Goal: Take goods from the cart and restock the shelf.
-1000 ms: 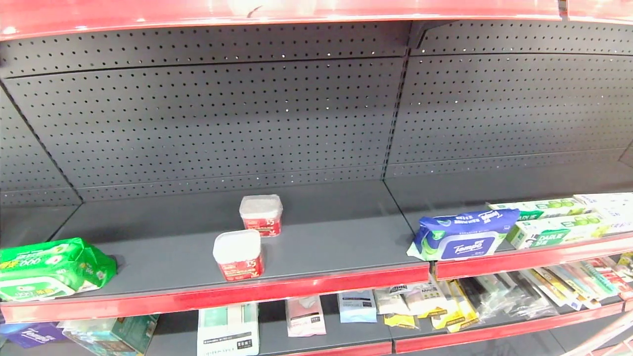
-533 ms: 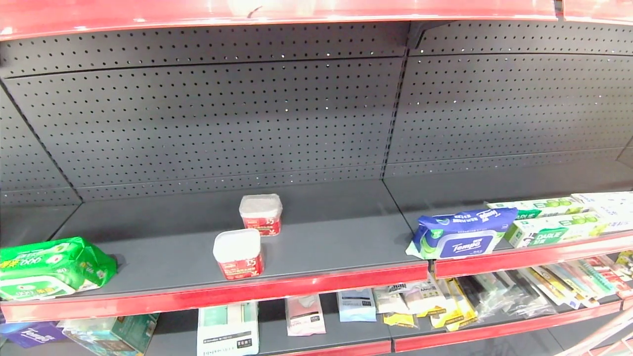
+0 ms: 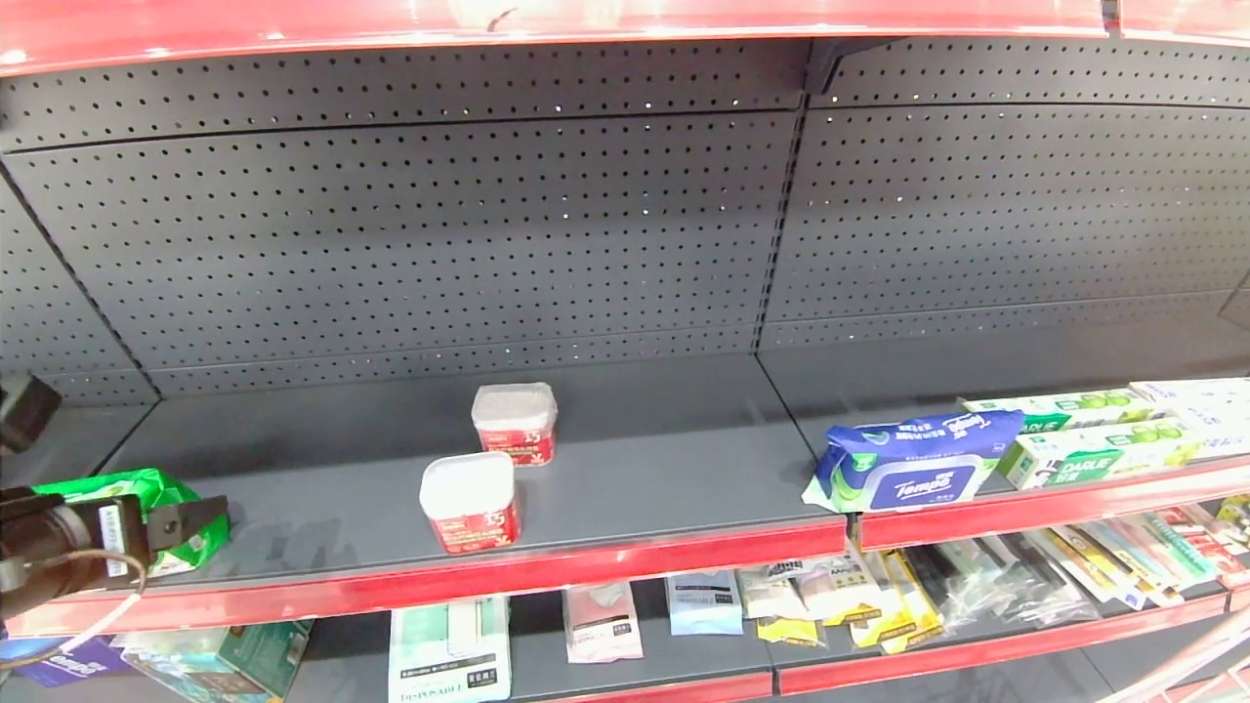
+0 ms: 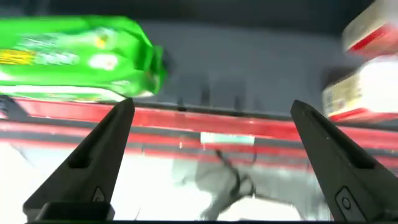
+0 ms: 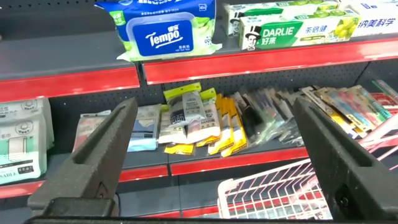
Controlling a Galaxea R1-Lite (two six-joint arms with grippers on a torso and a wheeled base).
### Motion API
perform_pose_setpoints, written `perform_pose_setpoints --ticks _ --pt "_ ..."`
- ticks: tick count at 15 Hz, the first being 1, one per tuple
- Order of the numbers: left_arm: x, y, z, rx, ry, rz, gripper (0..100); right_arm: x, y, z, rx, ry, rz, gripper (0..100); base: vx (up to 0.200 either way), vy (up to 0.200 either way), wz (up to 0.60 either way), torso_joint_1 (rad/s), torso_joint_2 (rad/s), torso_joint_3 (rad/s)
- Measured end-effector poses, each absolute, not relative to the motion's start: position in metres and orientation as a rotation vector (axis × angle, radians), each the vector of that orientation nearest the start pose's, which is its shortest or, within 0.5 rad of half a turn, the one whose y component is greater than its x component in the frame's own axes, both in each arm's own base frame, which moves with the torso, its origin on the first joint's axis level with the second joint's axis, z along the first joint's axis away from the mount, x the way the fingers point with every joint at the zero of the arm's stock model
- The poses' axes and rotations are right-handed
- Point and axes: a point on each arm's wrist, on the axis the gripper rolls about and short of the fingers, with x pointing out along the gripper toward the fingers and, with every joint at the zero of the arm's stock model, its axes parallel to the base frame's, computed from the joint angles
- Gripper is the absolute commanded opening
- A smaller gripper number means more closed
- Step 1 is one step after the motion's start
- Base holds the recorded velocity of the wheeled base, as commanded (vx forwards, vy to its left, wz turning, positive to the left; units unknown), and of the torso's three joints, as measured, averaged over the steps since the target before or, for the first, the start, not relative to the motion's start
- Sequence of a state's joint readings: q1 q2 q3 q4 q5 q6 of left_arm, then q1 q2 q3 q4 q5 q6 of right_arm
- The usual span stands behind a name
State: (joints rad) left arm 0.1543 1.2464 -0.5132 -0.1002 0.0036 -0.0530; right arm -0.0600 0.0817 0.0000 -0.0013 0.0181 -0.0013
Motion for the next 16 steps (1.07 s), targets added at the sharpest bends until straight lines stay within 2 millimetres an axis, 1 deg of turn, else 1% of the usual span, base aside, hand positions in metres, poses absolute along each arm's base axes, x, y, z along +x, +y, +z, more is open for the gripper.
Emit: perform_pose_setpoints --ticks 3,5,7,9,13,16 --pt "0.197 0.014 0.144 -0.075 0.750 0.089 100 -0.016 0.001 0.077 0.002 0.081 -0.043 100 0.000 0.000 0.00 0.000 0.00 0.000" --pt "0.214 0.007 0.134 -0.061 0.800 0.050 100 -0.016 0.001 0.077 0.002 0.081 -0.042 100 0.000 0.000 0.00 0.000 0.00 0.000" --pt "0.230 0.001 0.129 -0.050 0.804 0.024 100 -0.016 0.001 0.077 0.002 0.081 -0.042 100 0.000 0.000 0.00 0.000 0.00 0.000" --pt "0.238 -0.004 0.122 -0.035 0.828 -0.001 100 -0.016 0.001 0.077 0.002 0.081 -0.042 100 0.000 0.000 0.00 0.000 0.00 0.000" --pt "0.247 -0.011 0.109 -0.024 0.877 -0.054 100 -0.016 0.001 0.077 0.002 0.081 -0.042 100 0.000 0.000 0.00 0.000 0.00 0.000" --pt "0.261 -0.015 0.102 -0.015 0.850 -0.069 100 -0.016 0.001 0.077 0.002 0.082 -0.042 100 0.000 0.000 0.00 0.000 0.00 0.000"
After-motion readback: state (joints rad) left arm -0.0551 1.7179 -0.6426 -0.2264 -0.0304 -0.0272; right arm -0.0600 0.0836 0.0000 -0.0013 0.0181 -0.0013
